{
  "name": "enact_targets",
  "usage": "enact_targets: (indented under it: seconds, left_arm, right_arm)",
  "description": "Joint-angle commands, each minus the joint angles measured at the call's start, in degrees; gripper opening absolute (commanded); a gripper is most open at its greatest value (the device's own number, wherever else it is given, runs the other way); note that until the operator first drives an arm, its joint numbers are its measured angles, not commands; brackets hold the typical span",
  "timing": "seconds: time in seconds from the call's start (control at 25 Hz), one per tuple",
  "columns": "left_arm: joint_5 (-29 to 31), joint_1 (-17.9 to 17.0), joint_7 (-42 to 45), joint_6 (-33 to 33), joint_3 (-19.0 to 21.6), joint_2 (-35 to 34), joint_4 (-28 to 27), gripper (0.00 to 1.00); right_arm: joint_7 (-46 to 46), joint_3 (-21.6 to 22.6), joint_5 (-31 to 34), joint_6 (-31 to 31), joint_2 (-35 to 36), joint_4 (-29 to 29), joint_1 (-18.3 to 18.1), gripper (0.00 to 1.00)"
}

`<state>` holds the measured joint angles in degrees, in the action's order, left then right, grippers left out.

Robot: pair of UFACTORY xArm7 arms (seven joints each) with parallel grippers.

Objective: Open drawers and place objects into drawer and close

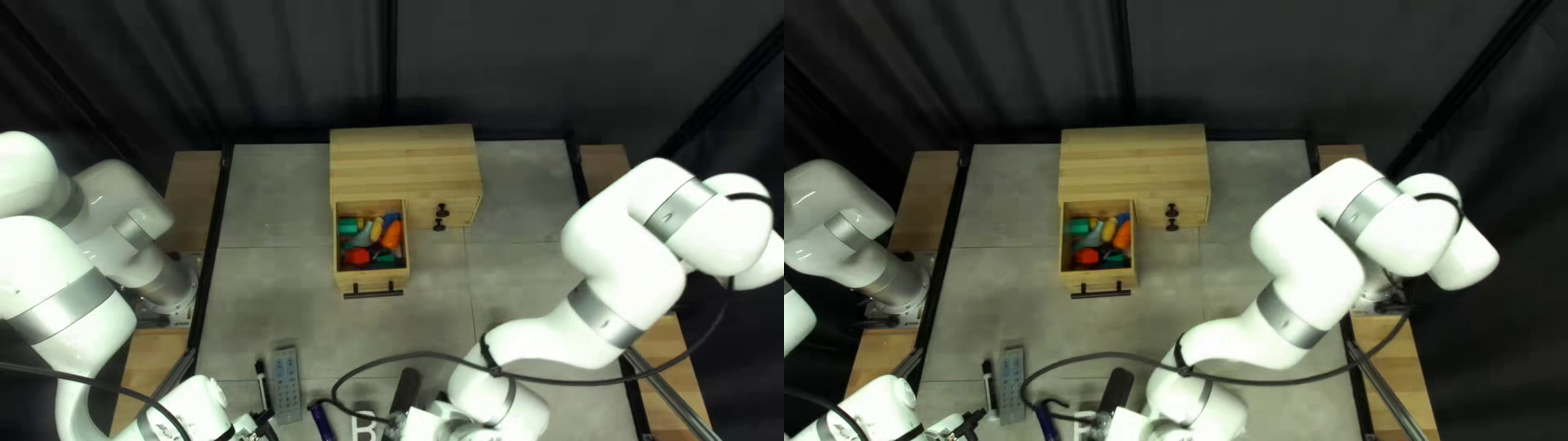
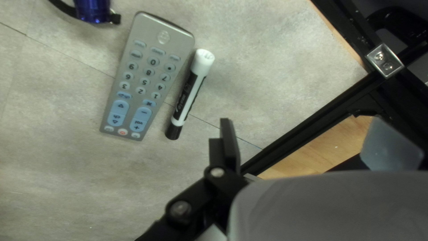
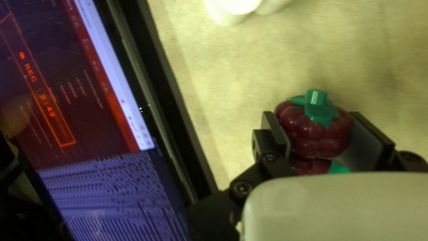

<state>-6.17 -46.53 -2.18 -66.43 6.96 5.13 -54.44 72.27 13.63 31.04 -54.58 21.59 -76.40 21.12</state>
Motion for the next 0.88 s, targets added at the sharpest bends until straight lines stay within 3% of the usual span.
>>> enact_targets:
  seconds: [0.04, 0.2, 0.36, 0.72, 0.88]
  left_arm:
    - [0.0, 0.0, 0.0, 0.0, 0.0, 0.0, 0.0, 1.0]
    - [0.0, 0.0, 0.0, 0.0, 0.0, 0.0, 0.0, 1.0]
    - [0.0, 0.0, 0.0, 0.0, 0.0, 0.0, 0.0, 1.0]
    - [0.0, 0.0, 0.0, 0.0, 0.0, 0.0, 0.0, 1.0]
    - [0.0, 0.0, 0.0, 0.0, 0.0, 0.0, 0.0, 1.0]
  right_arm:
    - [-8.33, -1.05, -1.49, -10.22, -12.6, 3.58, -2.2, 0.03]
    - [-15.73, -2.9, -0.69, -14.88, -17.04, 3.01, -4.22, 0.03]
    - [-20.64, -4.88, 0.86, -14.39, -17.85, 3.14, -6.39, 0.04]
    - [-28.92, -10.95, 6.13, -1.76, -11.95, 2.78, -13.69, 0.03]
    - [-29.4, -12.43, 8.41, 2.95, -9.52, 2.52, -15.3, 0.04]
